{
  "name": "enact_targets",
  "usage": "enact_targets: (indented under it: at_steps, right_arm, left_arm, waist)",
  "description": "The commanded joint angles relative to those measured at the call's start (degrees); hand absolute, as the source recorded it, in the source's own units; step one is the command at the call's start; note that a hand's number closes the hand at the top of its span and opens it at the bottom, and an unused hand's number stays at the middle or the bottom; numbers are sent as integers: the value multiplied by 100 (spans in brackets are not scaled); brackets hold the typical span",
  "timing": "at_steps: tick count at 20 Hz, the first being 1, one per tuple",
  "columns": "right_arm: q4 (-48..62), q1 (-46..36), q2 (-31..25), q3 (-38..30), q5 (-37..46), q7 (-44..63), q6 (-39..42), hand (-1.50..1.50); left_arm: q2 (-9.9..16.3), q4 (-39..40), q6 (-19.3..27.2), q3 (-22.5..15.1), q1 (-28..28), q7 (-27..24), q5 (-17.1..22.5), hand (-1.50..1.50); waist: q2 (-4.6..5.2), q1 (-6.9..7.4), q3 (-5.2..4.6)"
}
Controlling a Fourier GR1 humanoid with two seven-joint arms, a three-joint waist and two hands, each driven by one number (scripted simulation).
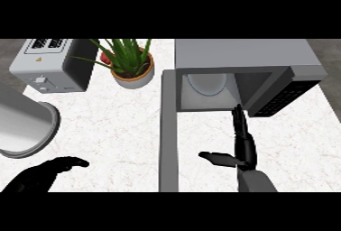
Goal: Pick up the milk, place it into the microwave and close the microwave
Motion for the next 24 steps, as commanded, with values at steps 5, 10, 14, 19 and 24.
enact_targets:
  at_steps: [5,10,14,19,24]
  right_arm:
    - [-2944,2172,-400,527,-182,682,295,150]
    - [-3812,3017,-849,197,-686,628,786,-150]
    - [-4562,3337,-1273,-109,-933,1183,867,-150]
    - [-5002,3645,-1246,-133,-737,1113,693,-150]
    - [-5155,3505,-1527,-336,-792,1280,929,-150]
  left_arm:
    - [-172,67,424,-730,-480,-60,-935,150]
    - [-175,192,1155,-1346,-1248,450,-1309,150]
    - [-176,1205,1640,-1839,-1962,45,-1834,150]
    - [-177,2170,2402,-2873,-2601,-318,-2136,150]
    - [-176,2681,3373,-4049,-3152,-174,-2232,150]
  waist:
    - [27,39,0]
    - [45,47,8]
    - [59,31,4]
    - [64,24,4]
    - [65,27,7]
